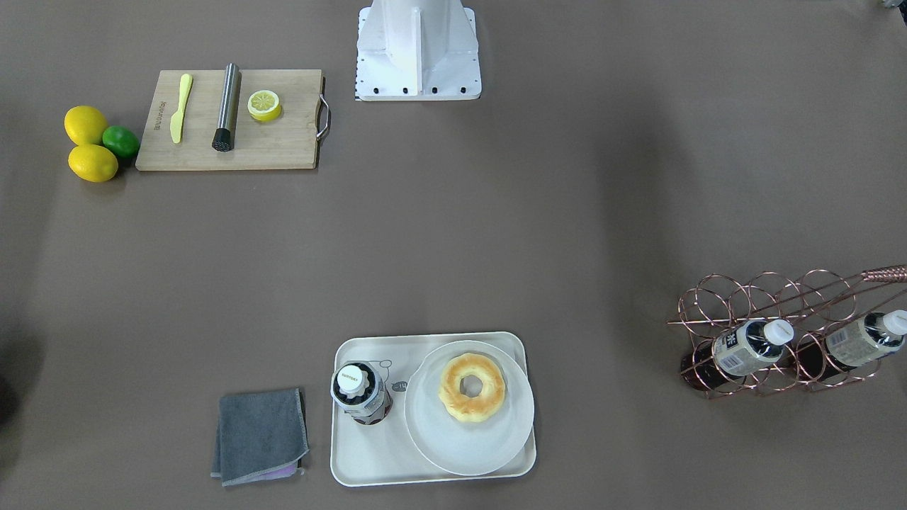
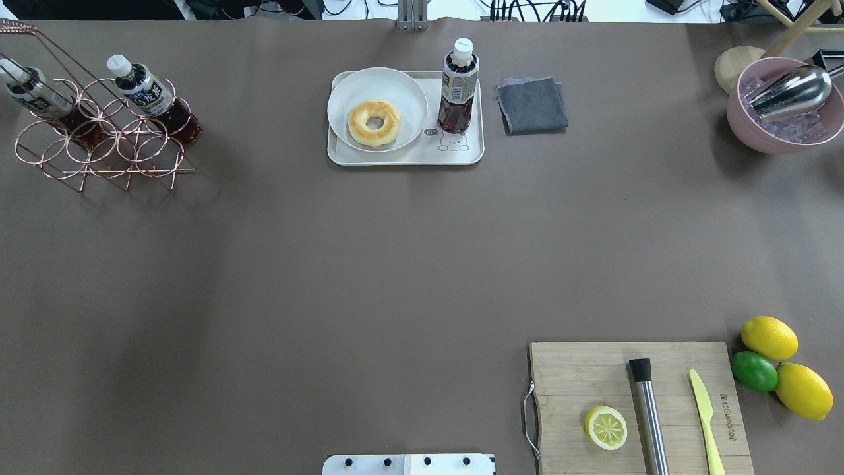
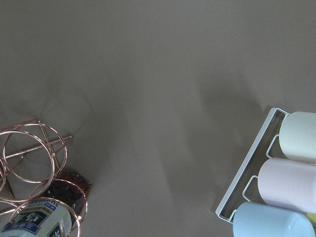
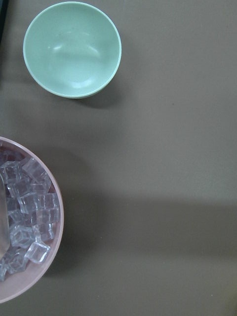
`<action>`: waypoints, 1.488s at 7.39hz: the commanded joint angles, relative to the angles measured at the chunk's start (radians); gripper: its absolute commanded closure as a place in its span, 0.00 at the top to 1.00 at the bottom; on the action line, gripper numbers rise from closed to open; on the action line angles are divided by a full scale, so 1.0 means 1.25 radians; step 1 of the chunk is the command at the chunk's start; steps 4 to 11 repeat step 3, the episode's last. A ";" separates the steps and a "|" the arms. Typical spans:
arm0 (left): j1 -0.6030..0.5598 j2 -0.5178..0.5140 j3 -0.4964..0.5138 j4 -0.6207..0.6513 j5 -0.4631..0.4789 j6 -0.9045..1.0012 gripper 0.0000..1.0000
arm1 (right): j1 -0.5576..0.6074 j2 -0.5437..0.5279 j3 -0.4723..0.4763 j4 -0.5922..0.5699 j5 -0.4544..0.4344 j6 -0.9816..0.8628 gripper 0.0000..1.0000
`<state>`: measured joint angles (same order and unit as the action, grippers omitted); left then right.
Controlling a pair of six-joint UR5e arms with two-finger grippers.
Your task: Place tea on tray
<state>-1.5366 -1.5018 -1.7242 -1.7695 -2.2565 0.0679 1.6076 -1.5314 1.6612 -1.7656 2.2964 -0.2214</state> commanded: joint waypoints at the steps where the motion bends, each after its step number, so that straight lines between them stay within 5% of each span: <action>1: 0.001 -0.001 -0.001 0.001 0.000 0.000 0.98 | 0.000 0.002 0.009 0.000 0.001 0.007 1.00; 11: 0.001 -0.005 0.000 -0.003 0.000 0.000 0.98 | -0.001 0.007 -0.006 0.006 0.004 0.011 1.00</action>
